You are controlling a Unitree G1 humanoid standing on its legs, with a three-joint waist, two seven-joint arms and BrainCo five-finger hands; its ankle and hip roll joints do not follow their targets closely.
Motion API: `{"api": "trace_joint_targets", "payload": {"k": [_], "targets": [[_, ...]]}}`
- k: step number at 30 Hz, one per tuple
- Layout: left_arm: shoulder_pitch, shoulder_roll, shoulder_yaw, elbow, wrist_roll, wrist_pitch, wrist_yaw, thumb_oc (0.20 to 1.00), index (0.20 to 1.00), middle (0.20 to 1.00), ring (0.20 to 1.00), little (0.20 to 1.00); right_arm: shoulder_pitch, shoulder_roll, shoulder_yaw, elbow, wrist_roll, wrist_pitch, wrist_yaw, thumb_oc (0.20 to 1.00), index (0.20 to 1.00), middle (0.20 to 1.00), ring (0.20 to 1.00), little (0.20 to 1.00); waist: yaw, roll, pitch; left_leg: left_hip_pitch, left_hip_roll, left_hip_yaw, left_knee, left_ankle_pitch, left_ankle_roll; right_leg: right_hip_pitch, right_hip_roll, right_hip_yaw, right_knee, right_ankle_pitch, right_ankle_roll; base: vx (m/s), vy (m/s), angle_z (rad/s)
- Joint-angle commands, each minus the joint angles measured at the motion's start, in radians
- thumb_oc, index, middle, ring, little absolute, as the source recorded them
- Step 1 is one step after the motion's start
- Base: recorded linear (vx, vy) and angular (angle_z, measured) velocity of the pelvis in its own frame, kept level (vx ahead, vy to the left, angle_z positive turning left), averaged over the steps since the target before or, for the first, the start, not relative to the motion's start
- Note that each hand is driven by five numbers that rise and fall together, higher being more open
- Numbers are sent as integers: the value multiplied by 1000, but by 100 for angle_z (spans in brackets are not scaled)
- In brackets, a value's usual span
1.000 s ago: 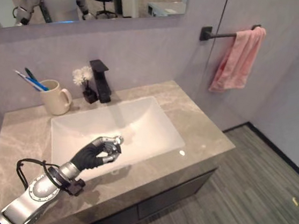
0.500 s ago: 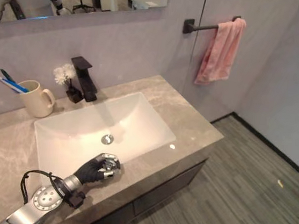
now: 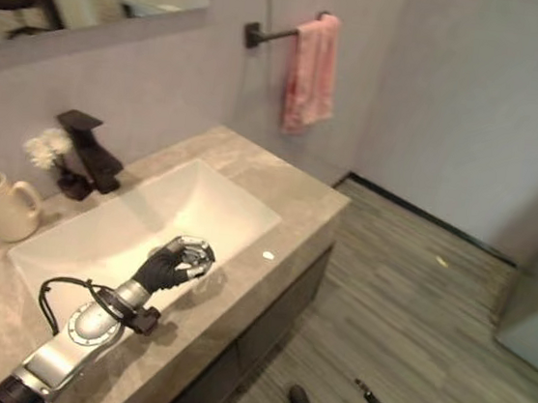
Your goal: Put brush and paste in cup on sink, flatten towel.
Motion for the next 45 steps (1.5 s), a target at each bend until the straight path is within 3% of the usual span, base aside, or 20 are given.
{"api": "trace_joint_targets", "payload": {"k": [1, 4, 6, 8, 9, 14, 16, 18, 19, 20, 25, 27, 29, 30, 31, 32, 33, 39, 41, 45], "targets": [[-13, 8, 84, -35, 13, -66, 34, 200, 200, 200, 200, 200, 3, -47, -35, -79, 6, -27, -10, 1000, 1000, 1000, 1000, 1000, -24, 10, 22, 27, 37, -111, 15, -53, -49, 88, -38, -31, -28, 116, 7, -43, -35, -139], [-10, 2, 86, -30, 13, -68, 32, 200, 200, 200, 200, 200, 6, -50, -49, -71, 10, -32, -8, 1000, 1000, 1000, 1000, 1000, -20, 11, 9, 38, 42, -89, -20, -36, -48, 120, -35, -50, -8, 92, -2, -72, -80, -41], [2, -17, 96, -17, 12, -61, 47, 200, 200, 200, 200, 200, -1, -53, -66, -63, 11, -32, -15, 1000, 1000, 1000, 1000, 1000, 6, 25, -7, 39, 65, -65, -63, 7, -58, 160, -24, -168, 52, 32, -19, -119, -145, -38], [6, -20, 104, -15, 12, -60, 46, 200, 200, 200, 200, 200, -3, -53, -66, -65, 11, -32, -16, 1000, 1000, 1000, 1000, 1000, 11, 28, -11, 41, 73, -50, -81, 18, -61, 163, -21, -195, 65, 17, -21, -81, -135, -47], [12, -18, 120, -18, 6, -59, 46, 200, 200, 200, 200, 200, -15, -58, -64, -66, 6, -30, -14, 1000, 1000, 1000, 1000, 1000, 21, 32, -15, 49, 94, -19, -105, 36, -72, 177, -27, -256, 92, -10, -23, -41, -249, -95], [20, -36, 151, -3, -11, -57, 59, 200, 200, 200, 200, 200, -1, -78, -65, -84, -1, -28, -13, 1000, 1000, 1000, 1000, 1000, 23, 16, -27, 60, 158, 16, -114, 66, -112, 216, 33, -228, 31, -40, -48, 29, -369, -77], [34, -26, 171, 3, 6, -50, 60, 200, 200, 200, 200, 200, 53, -139, -83, -127, -27, -35, -4, 1000, 1000, 1000, 1000, 1000, 15, 0, -18, 46, 232, -12, -94, 96, -151, 247, 101, -228, -16, -62, -82, 48, -514, -29], [36, -24, 177, 7, 5, -50, 62, 200, 200, 200, 200, 200, 58, -155, -89, -134, -28, -36, -5, 1000, 1000, 1000, 1000, 1000, 24, -3, -12, 26, 234, -59, -62, 110, -157, 247, 118, -215, -25, -57, -95, 37, -377, 15], [38, -23, 182, 12, 1, -50, 64, 200, 200, 200, 200, 200, 45, -176, -89, -115, -33, -39, -14, 1000, 1000, 1000, 1000, 1000, 49, -8, 11, -17, 186, -213, 21, 110, -160, 258, 145, -180, -37, -58, -113, 30, -370, -29], [35, -20, 182, 14, 2, -49, 64, 200, 200, 200, 200, 200, 44, -178, -94, -102, -35, -38, -21, 1000, 1000, 1000, 1000, 1000, 54, -17, 17, -41, 160, -253, 55, 112, -159, 259, 147, -172, -46, -52, -121, 17, -311, -63], [45, -36, 170, 30, -8, -50, 56, 200, 200, 200, 200, 200, 51, -163, -100, -84, -37, -32, -24, 1000, 1000, 1000, 1000, 1000, 53, -24, 15, -94, 28, -234, 63, 38, -108, 279, 147, -173, -81, -35, -118, 35, -74, -15], [48, -39, 148, 67, 15, -40, 60, 200, 200, 200, 200, 200, 53, -154, -100, -84, -37, -30, -30, 1000, 1000, 1000, 1000, 1000, 51, -18, 17, -103, 37, -209, 68, 80, -115, 277, 156, -168, -72, -34, -117, 48, 3, -6], [51, -50, 126, 131, 45, -25, 68, 216, 216, 216, 216, 216, 37, -139, -72, -78, -35, -32, -25, 1000, 1000, 1000, 1000, 1000, 55, -17, 6, -76, 16, -240, 39, 63, -110, 275, 160, -156, -59, -42, -115, 85, 31, -26], [53, -55, 111, 165, 53, -15, 61, 398, 398, 398, 398, 398, 34, -133, -68, -71, -35, -29, -25, 1000, 1000, 1000, 1000, 1000, 46, -15, 2, -56, 24, -224, 13, 61, -108, 276, 157, -160, -55, -43, -114, 103, 47, -56], [55, -60, 95, 212, 73, -9, 51, 749, 749, 749, 749, 749, 29, -124, -69, -60, -28, -28, -21, 1000, 1000, 1000, 1000, 1000, 42, -10, -2, -36, 26, -219, -11, 69, -107, 280, 158, -158, -53, -45, -112, 116, 62, -56], [68, -59, 85, 243, 99, 6, 43, 947, 947, 947, 947, 947, 26, -119, -72, -57, -23, -25, -18, 1000, 1000, 1000, 1000, 1000, 37, -6, -9, -23, 21, -221, -23, 66, -103, 284, 155, -156, -52, -45, -110, 127, 107, -18], [92, -62, 88, 281, 110, 16, 42, 1000, 1000, 1000, 1000, 1000, 23, -114, -74, -49, -14, -21, -10, 1000, 1000, 1000, 1000, 1000, 31, 2, -15, -5, 18, -213, -41, 63, -97, 289, 149, -152, -48, -46, -107, 89, 89, -8], [124, -135, 92, 549, 179, 54, 76, 1000, 1000, 1000, 1000, 1000, -37, -71, -37, 51, -16, -7, -10, 1000, 1000, 1000, 1000, 1000, 31, 20, -20, 39, 10, -186, -102, 46, -74, 270, 137, -123, -15, -48, -85, 25, 126, -20], [115, -191, 101, 724, 196, 74, 106, 1000, 1000, 1000, 1000, 1000, -70, -20, -45, 92, 103, -12, 16, 1000, 1000, 1000, 1000, 1000, 23, 27, -19, 52, 14, -144, -147, 63, -71, 224, 130, -93, 19, -26, -60, -65, 103, -26], [111, -218, 114, 800, 168, 75, 128, 1000, 1000, 1000, 1000, 1000, -77, 14, -48, 109, 183, -24, 27, 1000, 1000, 1000, 1000, 1000, 17, 24, -13, 48, 21, -130, -128, 57, -69, 202, 135, -104, 79, -48, -68, -38, 10, -46]]}}
